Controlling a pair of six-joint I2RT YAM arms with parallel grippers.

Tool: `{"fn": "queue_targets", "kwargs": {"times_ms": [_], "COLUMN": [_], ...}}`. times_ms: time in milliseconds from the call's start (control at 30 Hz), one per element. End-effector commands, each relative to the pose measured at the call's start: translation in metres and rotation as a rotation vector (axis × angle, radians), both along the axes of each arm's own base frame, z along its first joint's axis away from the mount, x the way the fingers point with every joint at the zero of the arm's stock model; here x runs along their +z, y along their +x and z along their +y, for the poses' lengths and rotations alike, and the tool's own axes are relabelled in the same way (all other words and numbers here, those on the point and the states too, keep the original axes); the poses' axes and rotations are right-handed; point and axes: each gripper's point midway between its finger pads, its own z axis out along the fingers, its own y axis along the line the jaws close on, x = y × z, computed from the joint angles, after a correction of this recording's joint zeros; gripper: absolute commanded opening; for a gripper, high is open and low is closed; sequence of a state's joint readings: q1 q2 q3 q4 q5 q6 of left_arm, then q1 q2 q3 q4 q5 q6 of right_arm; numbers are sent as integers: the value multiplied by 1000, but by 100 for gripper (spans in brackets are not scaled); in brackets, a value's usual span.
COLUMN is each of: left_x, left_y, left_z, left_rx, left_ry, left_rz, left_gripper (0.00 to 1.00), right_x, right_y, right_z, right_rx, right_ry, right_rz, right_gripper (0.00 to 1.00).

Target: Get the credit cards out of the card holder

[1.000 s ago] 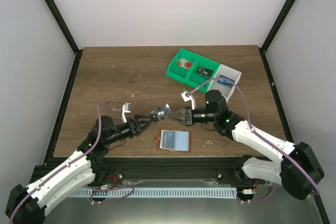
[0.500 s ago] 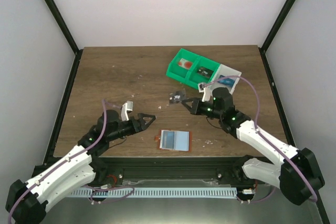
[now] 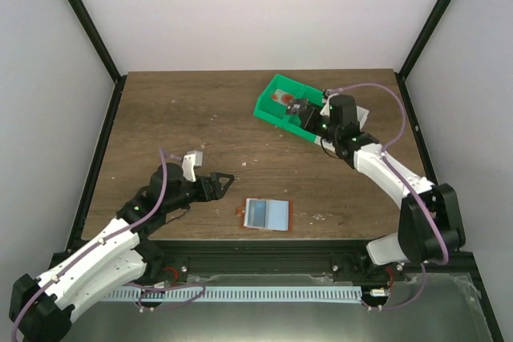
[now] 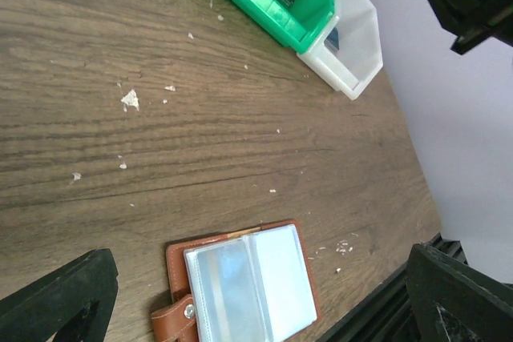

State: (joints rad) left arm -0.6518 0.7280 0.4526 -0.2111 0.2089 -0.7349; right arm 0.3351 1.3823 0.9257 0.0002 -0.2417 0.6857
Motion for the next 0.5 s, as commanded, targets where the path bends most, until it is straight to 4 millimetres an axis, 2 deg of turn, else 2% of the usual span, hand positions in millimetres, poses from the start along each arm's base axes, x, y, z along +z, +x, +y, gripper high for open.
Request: {"fn": "queue_targets", "kwargs": {"times_ms": [0,233,467], "left_x": [8,16,17], "left_y": [3,3,-2], "left_z": [6,11,11], "left_rx": [10,37,30], "left_ry": [14,1,-27], "left_rz": [-68,-77,-79], "left_gripper": [100,100,100], "right_x": [-1,-17,-28], "right_y": [32,62,79], "right_z": [-30,-48,-65], "right_rx": [-125,-231,-323], "right_ry": [-47,-100,-172], "right_rz": [-1,50,70], "right_gripper": [0,1,1]}}
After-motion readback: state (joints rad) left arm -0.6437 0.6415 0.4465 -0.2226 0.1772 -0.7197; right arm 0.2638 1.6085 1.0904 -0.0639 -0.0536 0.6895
